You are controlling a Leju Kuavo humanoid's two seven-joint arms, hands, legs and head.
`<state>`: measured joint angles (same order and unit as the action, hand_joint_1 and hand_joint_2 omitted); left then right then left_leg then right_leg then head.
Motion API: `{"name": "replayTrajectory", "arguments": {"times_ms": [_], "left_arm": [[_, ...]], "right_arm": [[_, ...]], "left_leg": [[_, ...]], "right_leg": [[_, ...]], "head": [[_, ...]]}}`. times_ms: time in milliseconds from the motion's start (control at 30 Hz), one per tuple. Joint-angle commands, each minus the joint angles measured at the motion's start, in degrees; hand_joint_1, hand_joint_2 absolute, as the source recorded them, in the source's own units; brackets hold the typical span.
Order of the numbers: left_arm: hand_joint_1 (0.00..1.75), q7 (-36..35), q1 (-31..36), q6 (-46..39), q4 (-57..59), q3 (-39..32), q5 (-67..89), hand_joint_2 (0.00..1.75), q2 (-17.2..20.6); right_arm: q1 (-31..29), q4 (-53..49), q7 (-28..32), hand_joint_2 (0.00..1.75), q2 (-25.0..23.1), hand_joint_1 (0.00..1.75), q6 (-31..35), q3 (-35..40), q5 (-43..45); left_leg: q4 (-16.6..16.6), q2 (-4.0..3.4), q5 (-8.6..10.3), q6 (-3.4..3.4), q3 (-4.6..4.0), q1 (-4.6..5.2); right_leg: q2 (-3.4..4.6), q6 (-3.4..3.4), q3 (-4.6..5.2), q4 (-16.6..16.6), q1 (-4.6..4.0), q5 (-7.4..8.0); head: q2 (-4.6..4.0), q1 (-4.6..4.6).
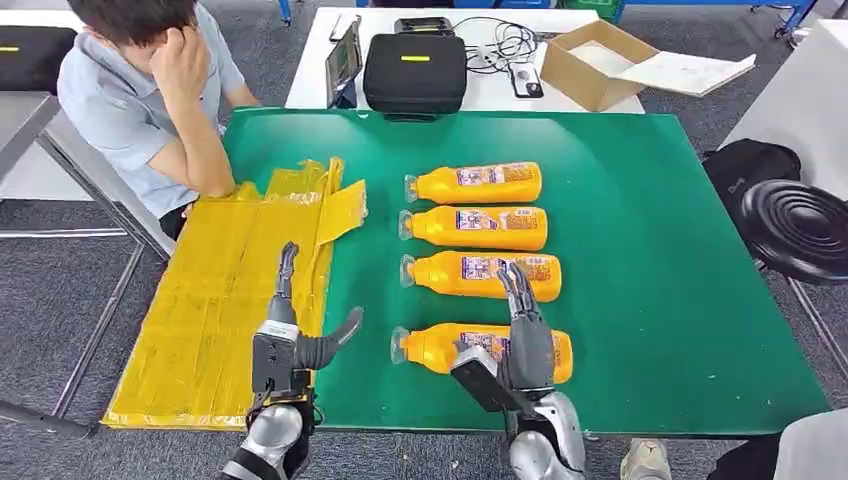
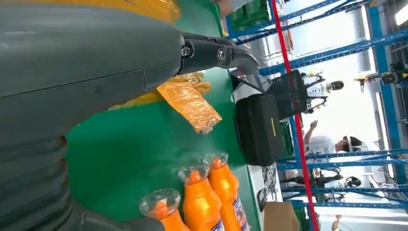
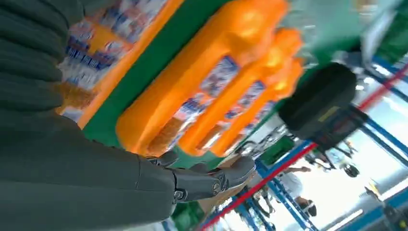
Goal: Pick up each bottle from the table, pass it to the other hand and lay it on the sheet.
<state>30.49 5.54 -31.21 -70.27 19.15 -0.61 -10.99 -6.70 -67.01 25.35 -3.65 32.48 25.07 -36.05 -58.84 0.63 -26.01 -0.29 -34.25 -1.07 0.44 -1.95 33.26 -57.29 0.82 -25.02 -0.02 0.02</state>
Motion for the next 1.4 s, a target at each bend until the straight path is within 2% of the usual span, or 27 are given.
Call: {"name": "replayTrajectory", "arguments": {"times_ms": [33,200,267,533,667,767,833,1033,1233,1400], "left_arm": [[0.0,-1.0,-1.2,0.6,-2.2,-1.4,0.3,1.75,-0.2],[0.0,-0.9,-1.4,0.9,-4.4,-1.1,0.7,1.75,-0.1],[0.0,-0.8,-0.8,1.0,-4.1,-0.9,0.7,1.75,-0.1],[0.0,-0.6,-0.7,0.9,-3.7,-0.9,0.7,1.75,-0.2],[0.0,-0.1,0.5,1.6,-3.1,0.4,0.7,1.75,-0.3],[0.0,-0.1,1.1,2.1,-3.1,1.2,0.7,1.75,-0.5],[0.0,-0.1,1.3,2.3,-2.9,1.5,0.8,1.75,-0.5],[0.0,-0.1,1.3,2.3,-2.9,1.5,0.8,1.75,-0.5],[0.0,0.3,2.0,2.2,-1.9,2.0,0.6,1.75,-0.7],[0.0,1.1,2.3,1.9,-2.0,3.4,0.6,1.75,-0.7]], "right_arm": [[-5.4,11.4,-4.2,1.75,4.5,0.0,-1.5,-1.1,-7.5],[-6.1,13.3,-4.4,1.75,4.1,0.0,-7.8,0.4,-6.5],[-5.3,12.3,-1.2,1.75,3.3,0.0,-12.4,0.8,-1.9],[-4.8,11.4,-1.5,1.75,3.3,0.0,-12.7,1.4,-1.8],[-3.7,8.0,2.6,1.75,5.0,0.0,-19.2,6.2,0.5],[-3.8,7.6,2.9,1.75,6.2,0.0,-20.1,8.5,-0.7],[-3.5,7.0,4.6,1.75,6.3,0.0,-20.3,8.6,0.5],[-3.5,7.0,4.6,1.75,6.3,0.0,-20.3,8.6,0.5],[-2.8,5.3,7.0,1.75,5.7,0.0,-18.2,8.2,2.0],[-3.6,5.5,7.2,1.75,5.3,0.0,-20.9,10.1,3.6]], "left_leg": [[0.1,-0.13,-0.02,0.09,0.21,0.0],[0.1,-0.1,0.01,0.05,0.16,-0.01],[0.1,0.0,0.05,0.05,0.13,0.0],[0.1,-0.04,0.04,0.07,0.36,-0.01],[0.1,0.01,0.08,0.11,0.35,-0.01],[0.1,0.05,0.09,0.13,0.34,-0.02],[0.1,-0.02,0.08,0.11,0.38,0.0],[0.1,-0.04,0.08,0.11,0.4,-0.01],[0.0,-0.02,0.07,0.12,0.38,-0.01],[0.1,-0.08,0.08,0.12,0.35,-0.01]], "right_leg": [[0.03,0.07,-0.2,0.1,-0.03,0.03],[-0.01,0.07,-0.13,0.1,-0.04,0.03],[-0.09,0.07,-0.13,0.1,-0.03,0.04],[-0.05,0.03,-0.33,0.1,-0.03,0.05],[-0.12,0.04,-0.34,0.1,-0.04,0.06],[-0.18,0.04,-0.35,0.1,-0.05,0.06],[-0.08,0.03,-0.32,0.1,-0.03,0.06],[-0.04,0.03,-0.32,0.1,-0.04,0.06],[-0.06,0.02,-0.31,0.1,-0.03,0.05],[-0.02,0.05,-0.28,0.1,-0.04,0.07]], "head": [[0.0,0.0],[0.0,0.0],[0.0,-0.02],[0.0,-0.02],[0.0,-0.02],[0.0,0.0],[0.0,-0.02],[0.0,0.0],[0.0,0.0],[0.0,0.0]]}}
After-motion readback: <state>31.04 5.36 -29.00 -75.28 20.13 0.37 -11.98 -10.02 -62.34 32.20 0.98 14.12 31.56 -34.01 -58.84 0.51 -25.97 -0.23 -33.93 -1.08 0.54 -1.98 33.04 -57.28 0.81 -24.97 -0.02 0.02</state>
